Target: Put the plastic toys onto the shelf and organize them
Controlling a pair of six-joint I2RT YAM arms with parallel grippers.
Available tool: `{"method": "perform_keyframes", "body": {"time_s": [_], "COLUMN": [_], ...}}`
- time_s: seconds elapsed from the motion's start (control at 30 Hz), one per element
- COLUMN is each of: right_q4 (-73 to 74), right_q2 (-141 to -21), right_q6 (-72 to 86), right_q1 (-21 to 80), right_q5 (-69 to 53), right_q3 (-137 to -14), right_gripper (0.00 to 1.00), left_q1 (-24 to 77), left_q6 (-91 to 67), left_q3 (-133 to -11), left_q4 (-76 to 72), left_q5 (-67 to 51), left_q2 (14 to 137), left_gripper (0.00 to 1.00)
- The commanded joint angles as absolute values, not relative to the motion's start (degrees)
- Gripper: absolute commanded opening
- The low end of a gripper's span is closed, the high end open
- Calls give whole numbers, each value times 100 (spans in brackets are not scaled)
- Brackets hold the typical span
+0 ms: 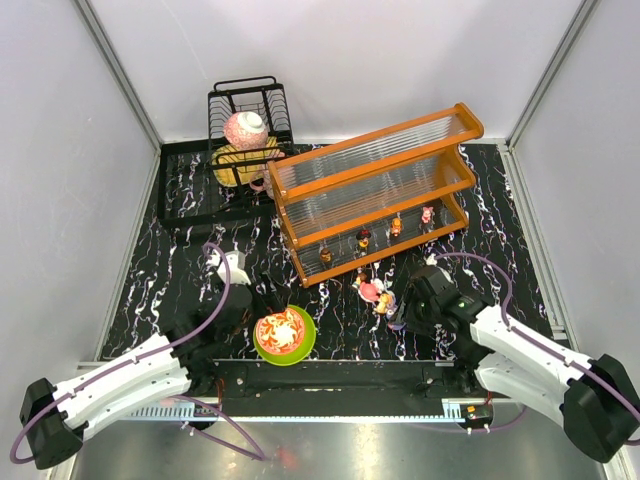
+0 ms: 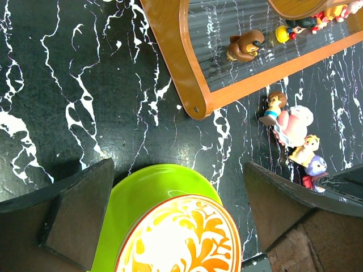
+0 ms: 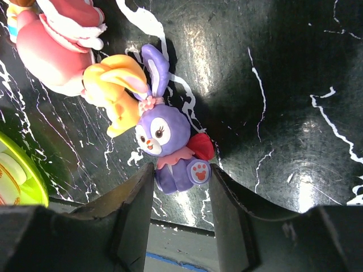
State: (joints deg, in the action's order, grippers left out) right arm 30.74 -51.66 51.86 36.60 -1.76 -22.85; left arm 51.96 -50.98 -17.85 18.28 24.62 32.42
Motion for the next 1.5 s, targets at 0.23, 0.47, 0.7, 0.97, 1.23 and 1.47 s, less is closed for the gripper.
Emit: {"method": "perform_keyframes", "body": {"time_s": [0.23,0.47,0.7,0.97,1.23,1.47], "right_q4": [2847,3146,3586,3059,2725,2416], "right_q2": [-5247,-4984,-4106,-4130,-5430,-6038], "right_q6": [5203,5142,4878,4614,4886,6114], "right_q1": [3727,3832,4034,4534,5984,6609], "right_q5": [-290,-202,-35,-466,395,1228], "right_q3": [-2268,-2443,-2804,-2830,-3339,-3270], "right_gripper": [23,0,0,0,0,0], "left_q1": [5221,5212,5221,5221,5212,5221], "left_q6": [-4816,-4650,-4895,-5150,-5150,-5107], "left_q3": [-1828,-1960,-1995,-1837,-1793,-1775], "left_q4": [1424,1319,730,18,26,97], "left_q5": [2057,1337,642,167,132,220], "left_q2": [3147,2874,2680,3058,3182,3120], "left_gripper": [99,99,99,99,99,99]}}
